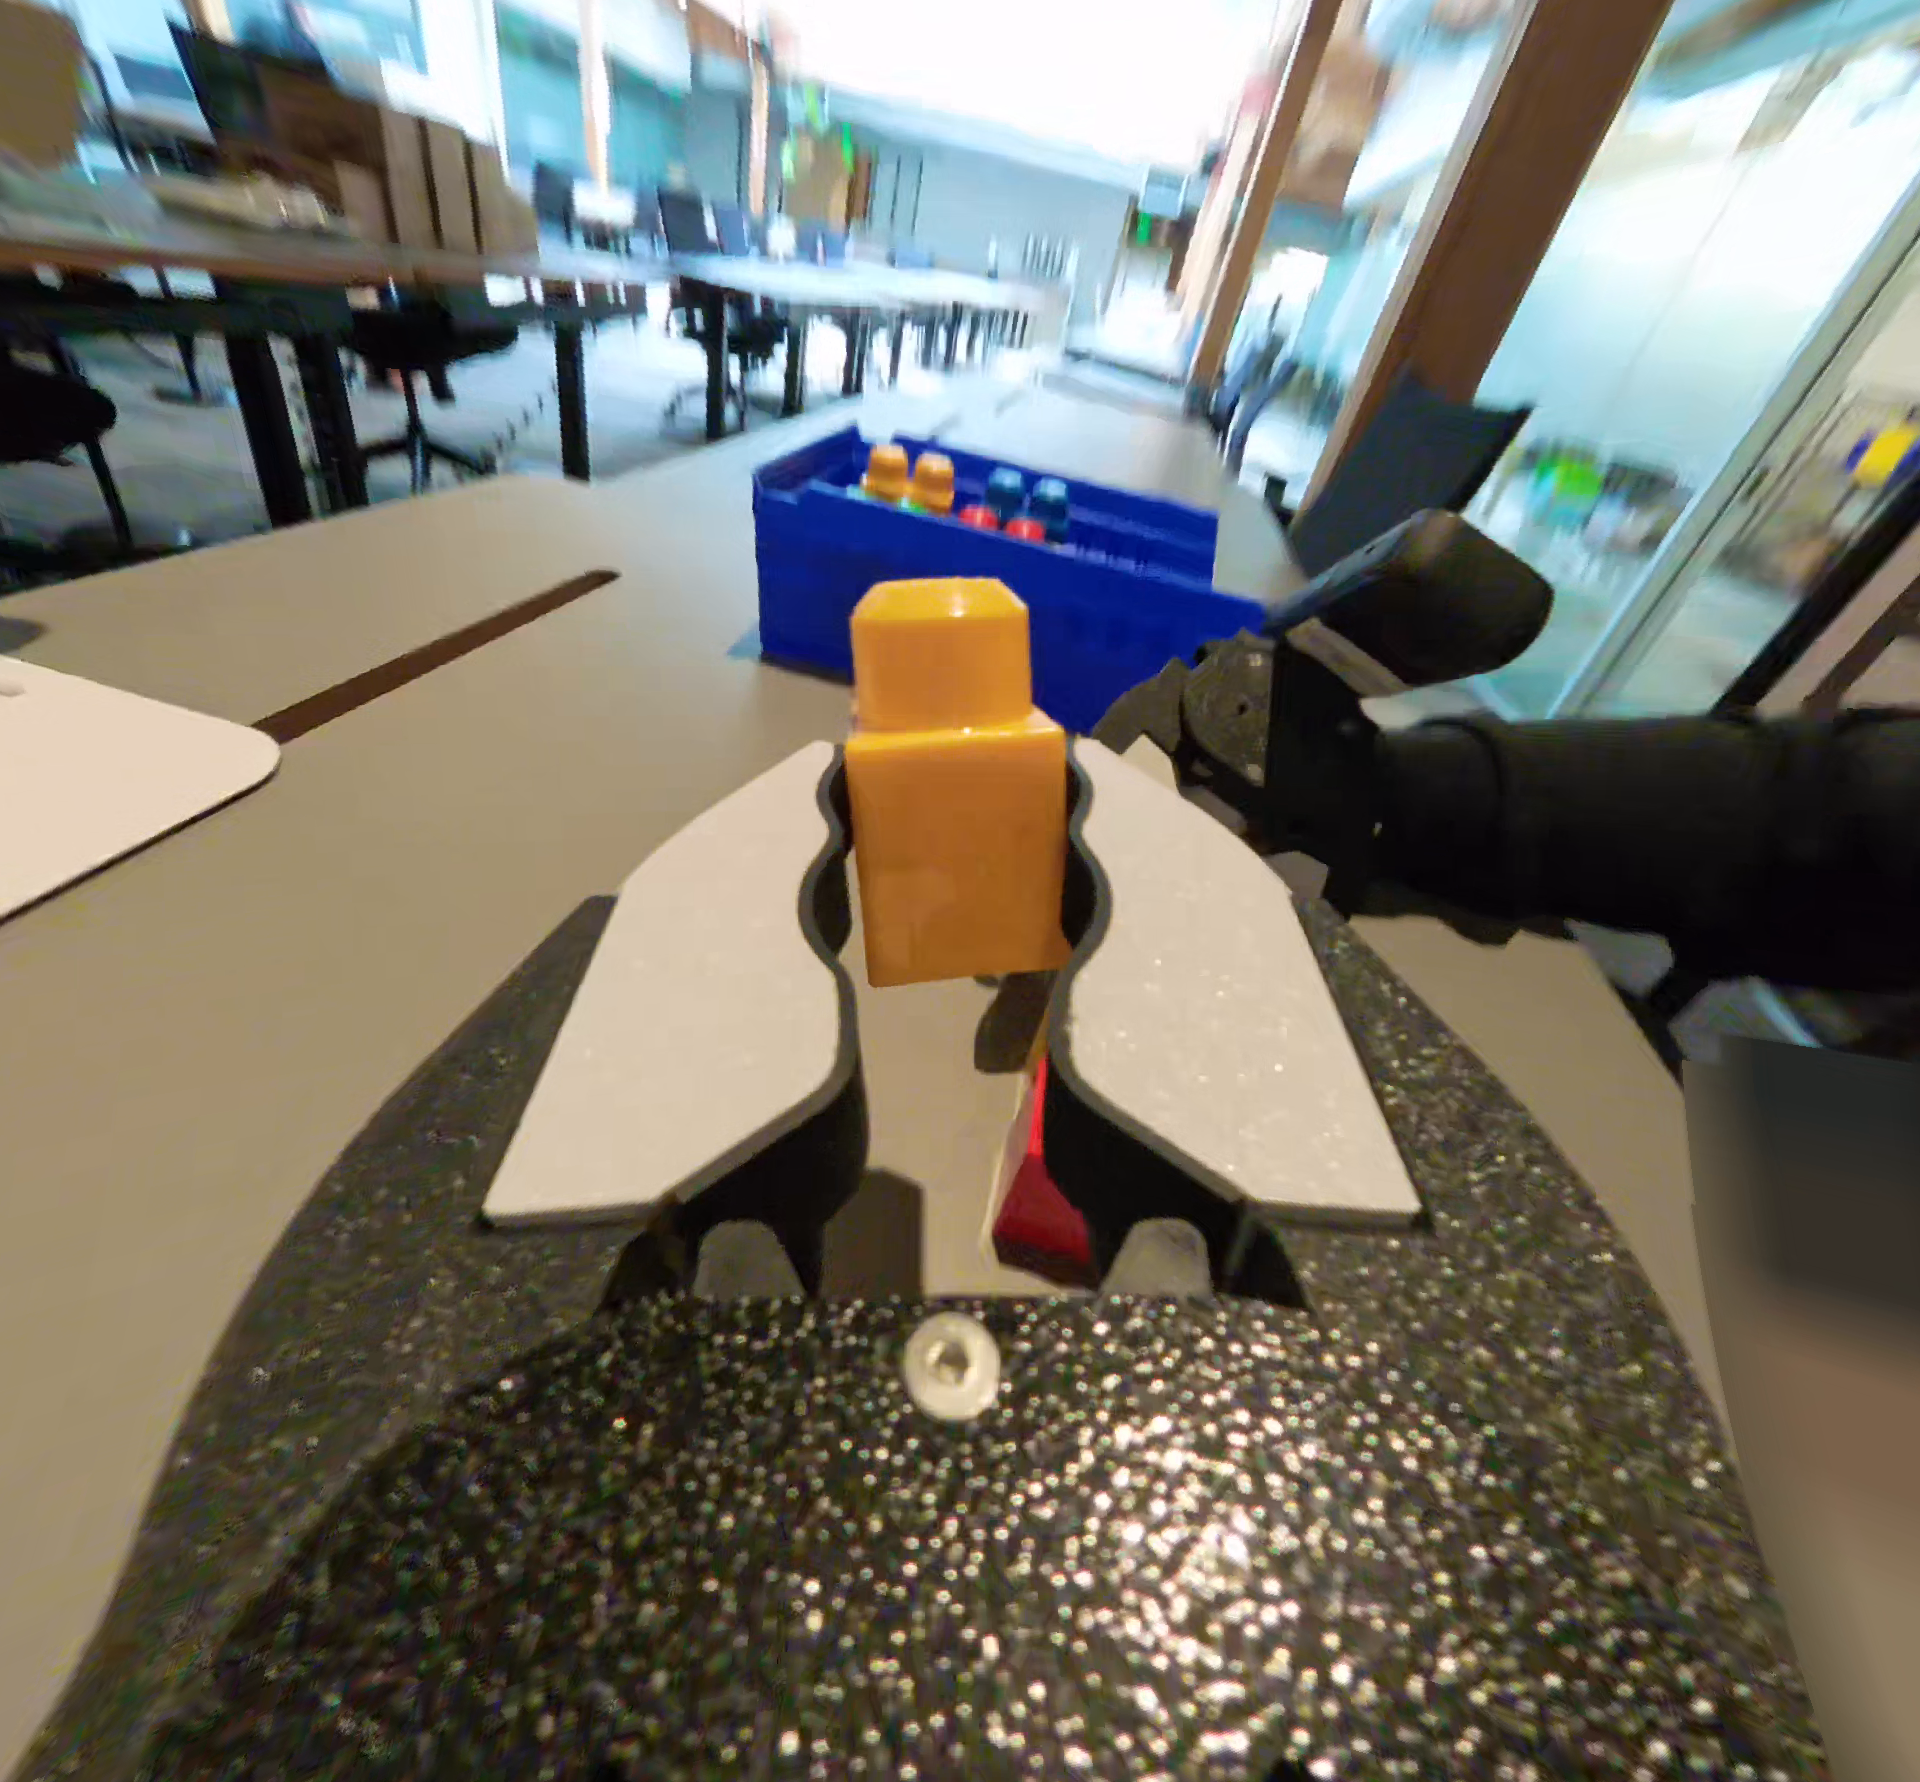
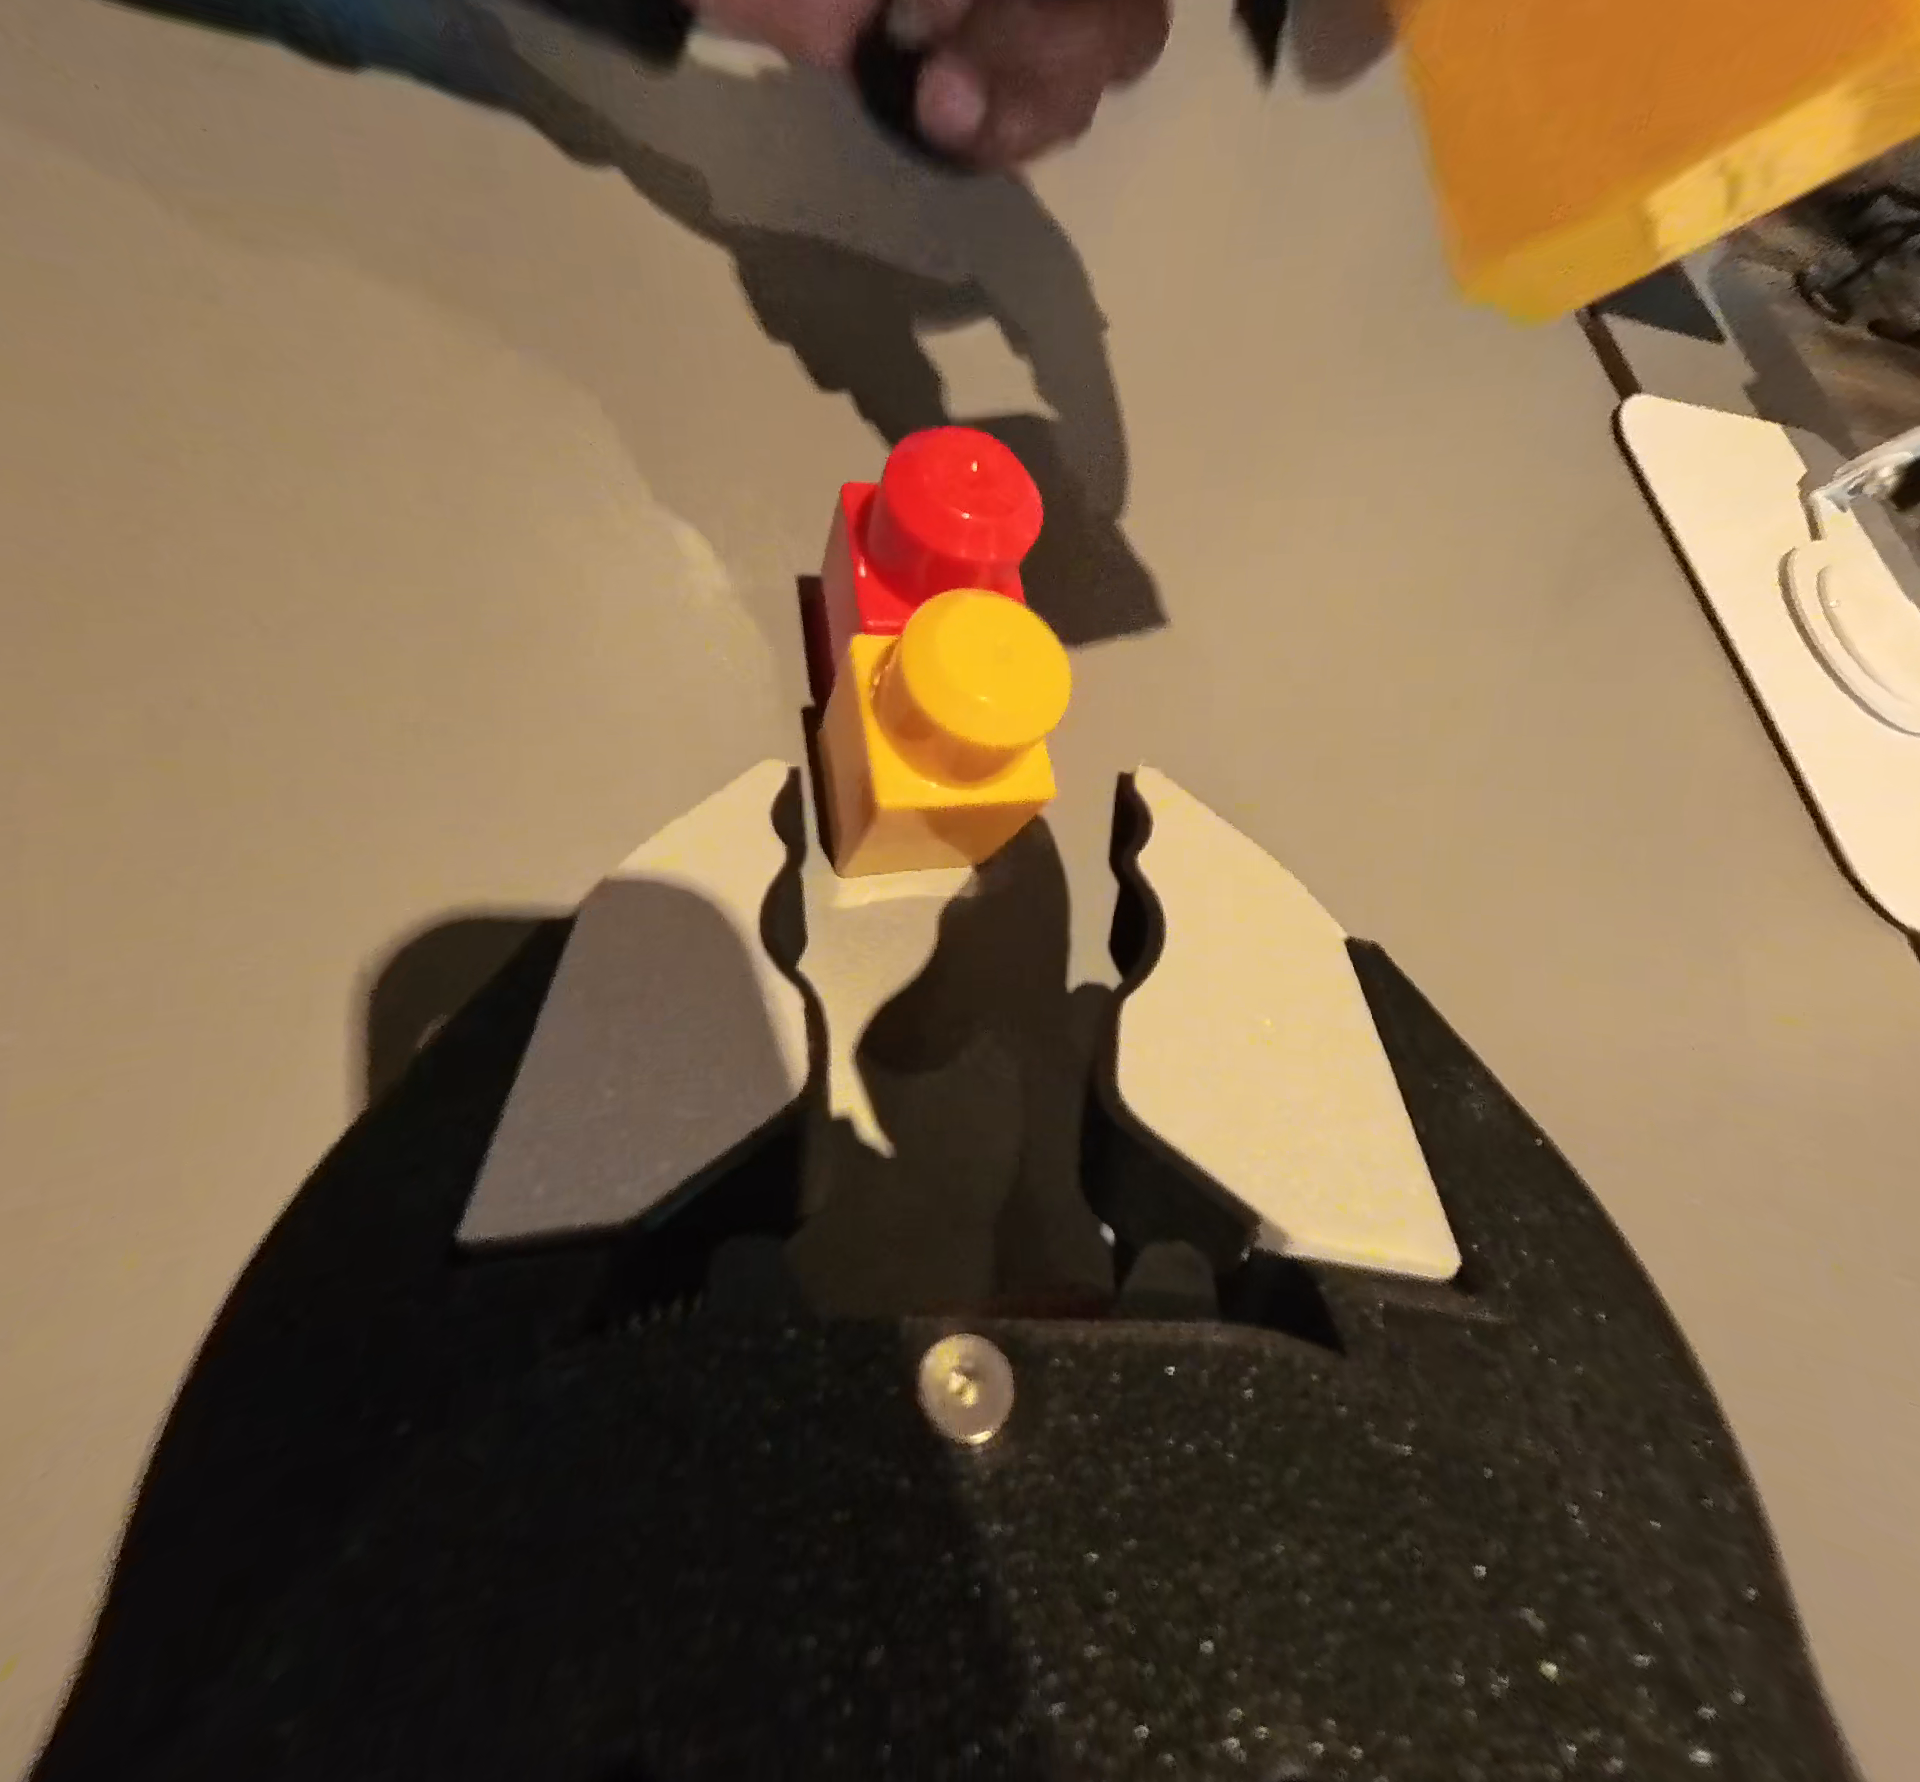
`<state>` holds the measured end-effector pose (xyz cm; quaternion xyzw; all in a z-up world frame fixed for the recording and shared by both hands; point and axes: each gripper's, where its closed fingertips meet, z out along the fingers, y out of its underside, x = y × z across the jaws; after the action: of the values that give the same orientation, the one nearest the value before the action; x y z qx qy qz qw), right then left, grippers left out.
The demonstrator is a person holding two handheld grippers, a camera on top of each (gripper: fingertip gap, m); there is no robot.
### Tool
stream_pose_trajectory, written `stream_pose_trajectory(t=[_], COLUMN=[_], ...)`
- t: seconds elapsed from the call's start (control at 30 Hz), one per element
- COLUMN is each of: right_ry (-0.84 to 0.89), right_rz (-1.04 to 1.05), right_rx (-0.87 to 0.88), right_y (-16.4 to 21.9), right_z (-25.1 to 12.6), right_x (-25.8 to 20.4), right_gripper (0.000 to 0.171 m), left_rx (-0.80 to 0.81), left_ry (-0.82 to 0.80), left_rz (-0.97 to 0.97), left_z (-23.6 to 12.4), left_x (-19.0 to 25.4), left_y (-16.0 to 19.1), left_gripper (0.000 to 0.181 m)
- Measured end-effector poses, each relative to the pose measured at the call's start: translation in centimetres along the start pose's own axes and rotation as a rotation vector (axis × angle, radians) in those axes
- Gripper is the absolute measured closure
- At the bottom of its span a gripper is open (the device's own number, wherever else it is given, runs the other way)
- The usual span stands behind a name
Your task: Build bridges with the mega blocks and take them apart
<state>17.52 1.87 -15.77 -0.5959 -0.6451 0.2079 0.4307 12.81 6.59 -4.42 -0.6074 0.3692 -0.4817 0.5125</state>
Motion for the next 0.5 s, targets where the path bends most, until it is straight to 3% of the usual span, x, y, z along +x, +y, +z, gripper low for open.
stream_pose_trajectory(t=[0.07,0.2,0.3,0.4,0.5], right_ry=[-0.027,-0.188,-0.236,-0.166,-0.145], right_rz=[0.012,0.077,0.128,0.141,0.081], right_rx=[0.045,0.126,0.202,0.299,0.219], right_y=[-0.5,-1.6,-2.7,-3.8,-2.9], right_z=[-0.4,-0.6,-0.8,-1.6,-1.0], right_x=[-0.1,-0.4,-0.1,0.8,0.2], right_gripper=[0.114,0.109,0.105,0.107,0.105], left_rx=[0.126,0.156,0.087,0.077,0.01], left_ry=[-0.021,-0.089,-0.121,-0.084,-0.051], left_rz=[0.001,0.098,0.094,0.069,0.074], left_z=[-0.9,-3.1,-3.4,-3.0,-2.2], left_x=[0.0,0.8,0.6,0.7,0.7], left_y=[1.0,0.5,2.5,2.1,2.9], left_gripper=[0.145,0.145,0.145,0.145,0.145])
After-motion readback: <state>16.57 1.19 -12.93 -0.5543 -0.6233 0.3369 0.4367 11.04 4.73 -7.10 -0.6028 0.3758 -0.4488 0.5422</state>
